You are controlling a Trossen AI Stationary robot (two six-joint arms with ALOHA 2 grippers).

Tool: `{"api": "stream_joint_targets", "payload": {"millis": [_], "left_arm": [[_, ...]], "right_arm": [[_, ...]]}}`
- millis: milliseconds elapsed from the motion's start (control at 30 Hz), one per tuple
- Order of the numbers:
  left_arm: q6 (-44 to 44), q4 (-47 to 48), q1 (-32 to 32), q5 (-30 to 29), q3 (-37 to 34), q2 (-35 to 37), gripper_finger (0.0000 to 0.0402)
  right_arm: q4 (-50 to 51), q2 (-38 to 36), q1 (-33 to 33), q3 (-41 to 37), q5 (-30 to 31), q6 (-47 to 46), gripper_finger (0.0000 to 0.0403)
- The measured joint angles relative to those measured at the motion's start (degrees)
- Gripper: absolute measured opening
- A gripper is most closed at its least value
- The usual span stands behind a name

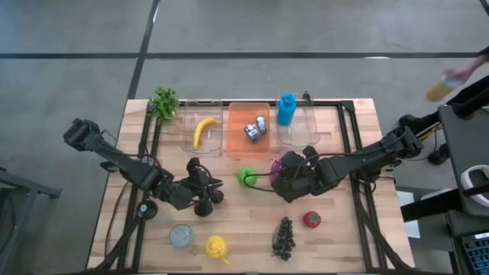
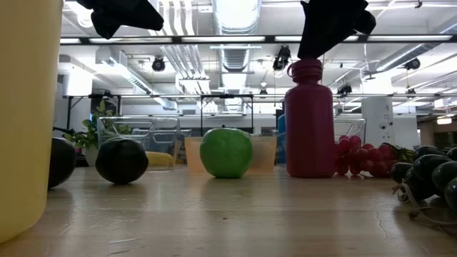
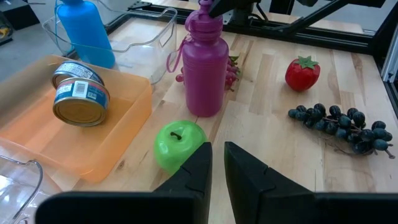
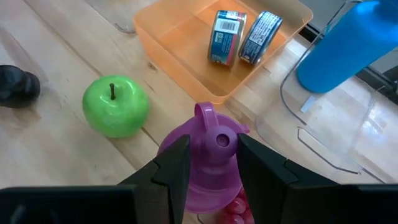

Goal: Pick & Place Food Item
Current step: Put the violet water bottle into the right transparent bin

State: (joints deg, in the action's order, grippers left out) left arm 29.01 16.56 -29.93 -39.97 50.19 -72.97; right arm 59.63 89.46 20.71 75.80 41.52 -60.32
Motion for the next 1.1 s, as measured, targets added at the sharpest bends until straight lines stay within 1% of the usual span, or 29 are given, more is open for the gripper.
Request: {"api": "stream_joint_targets", "payload": {"millis": [133,367,467,1100], "left_arm": [[0.00,0.00,0.00,0.00,0.00,0.00,0.0047],[0.00,0.00,0.00,0.00,0.00,0.00,0.0047],[0.00,-0.01,0.00,0.00,0.00,0.02,0.0047],[0.00,-0.02,0.00,-0.02,0.00,0.00,0.0047]], "right_arm": [[-0.02,0.00,0.00,-0.07,0.00,-0.10,0.0115],[-0.24,-0.09,0.00,-0.05,-0.68,-0.67,0.0063],[-0.23,-0.09,0.00,-0.05,-0.75,-0.82,0.0048],[0.20,-0.22,-0.01,-0.03,-1.19,-0.72,0.0052]]}}
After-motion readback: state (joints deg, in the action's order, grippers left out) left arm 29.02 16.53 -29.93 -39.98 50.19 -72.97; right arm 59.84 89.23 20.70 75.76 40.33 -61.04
